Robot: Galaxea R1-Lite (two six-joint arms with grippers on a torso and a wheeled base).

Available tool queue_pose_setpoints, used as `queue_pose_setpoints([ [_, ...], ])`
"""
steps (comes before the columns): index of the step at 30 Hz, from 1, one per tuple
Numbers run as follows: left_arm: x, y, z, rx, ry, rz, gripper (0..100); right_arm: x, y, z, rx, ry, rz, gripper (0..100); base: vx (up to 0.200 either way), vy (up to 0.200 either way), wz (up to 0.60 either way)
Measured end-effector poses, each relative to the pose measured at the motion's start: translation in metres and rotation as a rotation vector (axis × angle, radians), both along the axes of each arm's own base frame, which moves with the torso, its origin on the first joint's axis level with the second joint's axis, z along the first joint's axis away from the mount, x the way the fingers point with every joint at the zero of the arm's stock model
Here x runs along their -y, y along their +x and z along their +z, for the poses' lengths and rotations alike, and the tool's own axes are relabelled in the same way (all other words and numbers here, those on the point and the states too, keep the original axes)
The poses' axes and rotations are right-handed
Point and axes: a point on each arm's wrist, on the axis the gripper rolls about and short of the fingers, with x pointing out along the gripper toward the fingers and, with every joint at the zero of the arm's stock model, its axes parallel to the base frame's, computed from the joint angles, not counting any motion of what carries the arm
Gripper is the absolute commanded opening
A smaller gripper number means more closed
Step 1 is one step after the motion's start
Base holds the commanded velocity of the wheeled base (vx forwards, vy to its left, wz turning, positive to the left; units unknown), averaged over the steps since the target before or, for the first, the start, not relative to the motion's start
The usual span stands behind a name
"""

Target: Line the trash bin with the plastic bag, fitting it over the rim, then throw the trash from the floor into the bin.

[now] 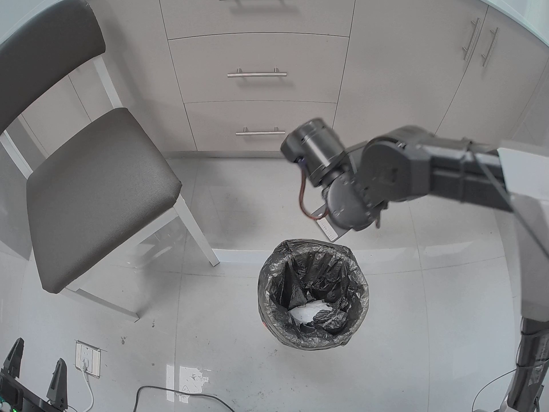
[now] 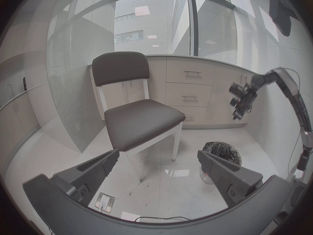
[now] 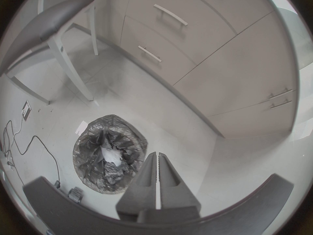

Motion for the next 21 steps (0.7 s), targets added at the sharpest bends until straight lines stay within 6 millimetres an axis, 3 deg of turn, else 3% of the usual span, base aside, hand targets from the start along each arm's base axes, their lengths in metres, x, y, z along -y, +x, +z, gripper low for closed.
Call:
queue_pose_setpoints([
  [4,0.000,0.000,0.000,0.000,0.000,0.000,100,0.025,-0.034,0.053,0.031,-0.020,0.000,0,0.000,0.000,0.00],
  [7,0.000,0.000,0.000,0.000,0.000,0.000,100,0.055,-0.064,0.094,0.056,-0.032,-0.013,0,0.000,0.000,0.00],
  [15,0.000,0.000,0.000,0.000,0.000,0.000,100,0.174,-0.158,0.180,0.120,-0.027,-0.095,0,0.000,0.000,0.00],
  [20,0.000,0.000,0.000,0.000,0.000,0.000,100,0.241,-0.230,0.210,0.205,0.027,-0.119,0,0.000,0.000,0.00],
  [21,0.000,0.000,0.000,0.000,0.000,0.000,100,0.257,-0.253,0.215,0.236,0.052,-0.119,0,0.000,0.000,0.00],
])
